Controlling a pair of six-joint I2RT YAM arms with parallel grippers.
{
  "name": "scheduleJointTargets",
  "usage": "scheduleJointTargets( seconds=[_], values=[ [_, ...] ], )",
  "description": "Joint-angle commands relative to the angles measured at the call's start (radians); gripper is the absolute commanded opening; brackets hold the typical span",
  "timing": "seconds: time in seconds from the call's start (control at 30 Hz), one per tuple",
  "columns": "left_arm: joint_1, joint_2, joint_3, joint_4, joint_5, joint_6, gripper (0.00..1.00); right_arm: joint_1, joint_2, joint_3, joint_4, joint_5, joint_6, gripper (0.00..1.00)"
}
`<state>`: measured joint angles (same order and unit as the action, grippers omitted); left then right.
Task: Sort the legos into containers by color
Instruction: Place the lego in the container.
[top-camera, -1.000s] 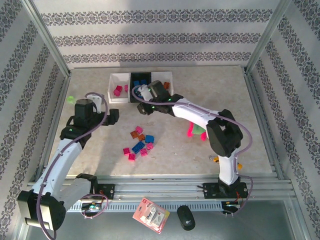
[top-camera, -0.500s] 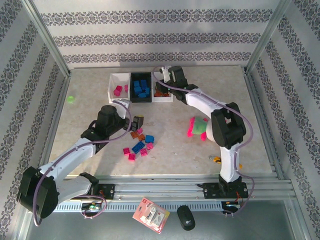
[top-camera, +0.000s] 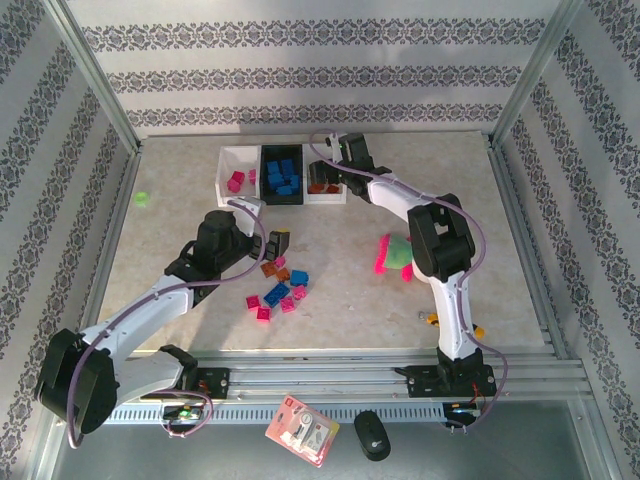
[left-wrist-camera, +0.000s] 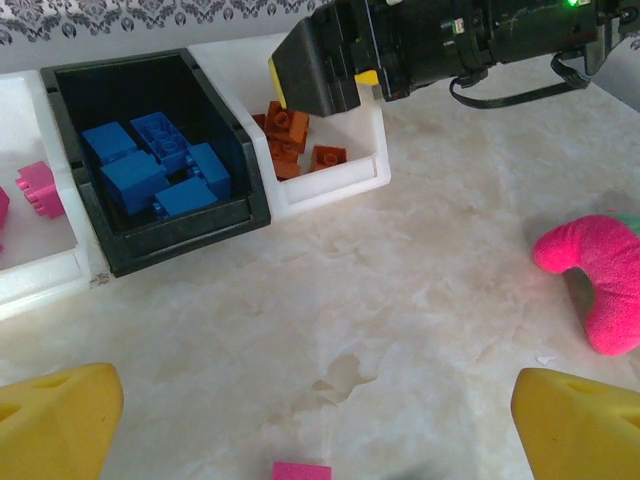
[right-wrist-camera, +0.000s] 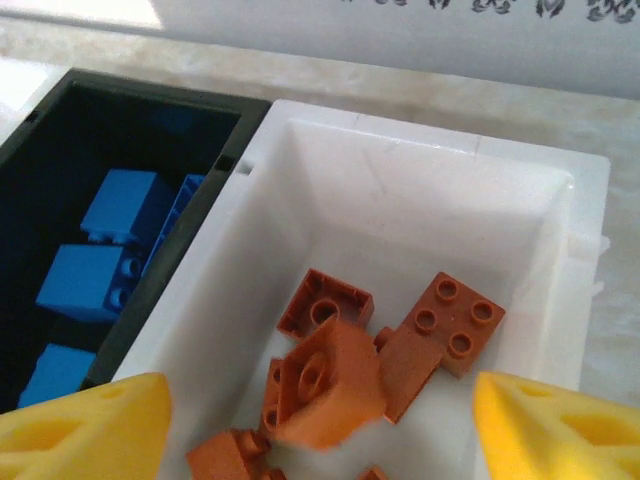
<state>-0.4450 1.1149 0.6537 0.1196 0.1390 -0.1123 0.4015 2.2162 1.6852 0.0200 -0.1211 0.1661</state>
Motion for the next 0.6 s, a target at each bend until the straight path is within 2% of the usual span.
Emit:
scheduleJointTargets(
  seconds=[0.0,0.17,0.33,0.57],
  values=[
    [-0.012,-0.042,-0.006,-0.025,-0.035,0.02,0.99,0.0,-0.126,-0.048,0.023,-0.031,-0.034,0.83],
    [-0.01,-0.076,0.009,-0.103,-0.07,-0.003,0.99,0.021,-0.297,-0.242,0.038,-0.116,-0.08,0.87],
    [-0.003,-0.12,0.015,-0.164,-0.076,-0.027,0.99,0.08,-0.47,-0.438,-0.025,-0.2,-0.215,0.87],
    [-0.001,-0.276,0.006,-0.348,-0.037,0.142,0.99,0.236,-0.572,-0.562,-0.238,-0.185,-0.334,0.88]
  ],
)
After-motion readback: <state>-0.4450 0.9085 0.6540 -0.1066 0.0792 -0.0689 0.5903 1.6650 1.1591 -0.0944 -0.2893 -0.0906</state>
